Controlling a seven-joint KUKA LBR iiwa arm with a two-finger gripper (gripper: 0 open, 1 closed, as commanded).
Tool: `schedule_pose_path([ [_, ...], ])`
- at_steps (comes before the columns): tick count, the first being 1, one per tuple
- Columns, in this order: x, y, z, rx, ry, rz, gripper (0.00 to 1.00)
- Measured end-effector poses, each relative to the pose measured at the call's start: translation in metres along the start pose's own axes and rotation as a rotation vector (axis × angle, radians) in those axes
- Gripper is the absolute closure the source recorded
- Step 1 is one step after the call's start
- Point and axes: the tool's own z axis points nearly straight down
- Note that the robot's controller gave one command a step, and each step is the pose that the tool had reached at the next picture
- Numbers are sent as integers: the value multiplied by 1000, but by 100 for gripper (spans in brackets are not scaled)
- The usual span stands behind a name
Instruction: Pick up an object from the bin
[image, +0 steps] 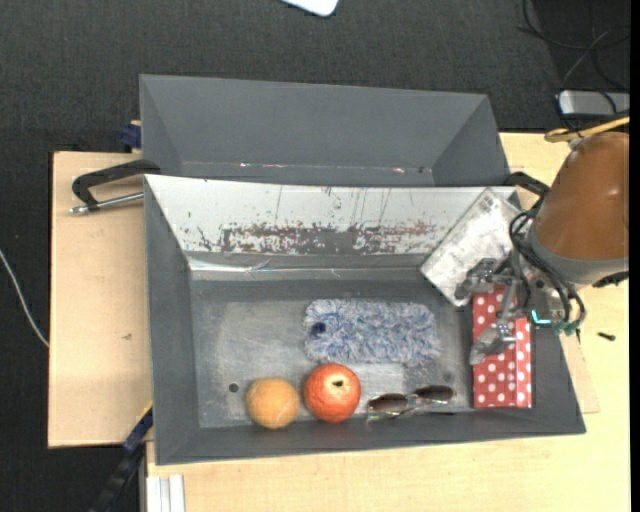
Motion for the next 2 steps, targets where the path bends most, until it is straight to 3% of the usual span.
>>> schedule_pose_path([
  [1,-1,0,-4,1,-6,-2,0],
  [2,-47,-1,33,4,-14,-72,0],
])
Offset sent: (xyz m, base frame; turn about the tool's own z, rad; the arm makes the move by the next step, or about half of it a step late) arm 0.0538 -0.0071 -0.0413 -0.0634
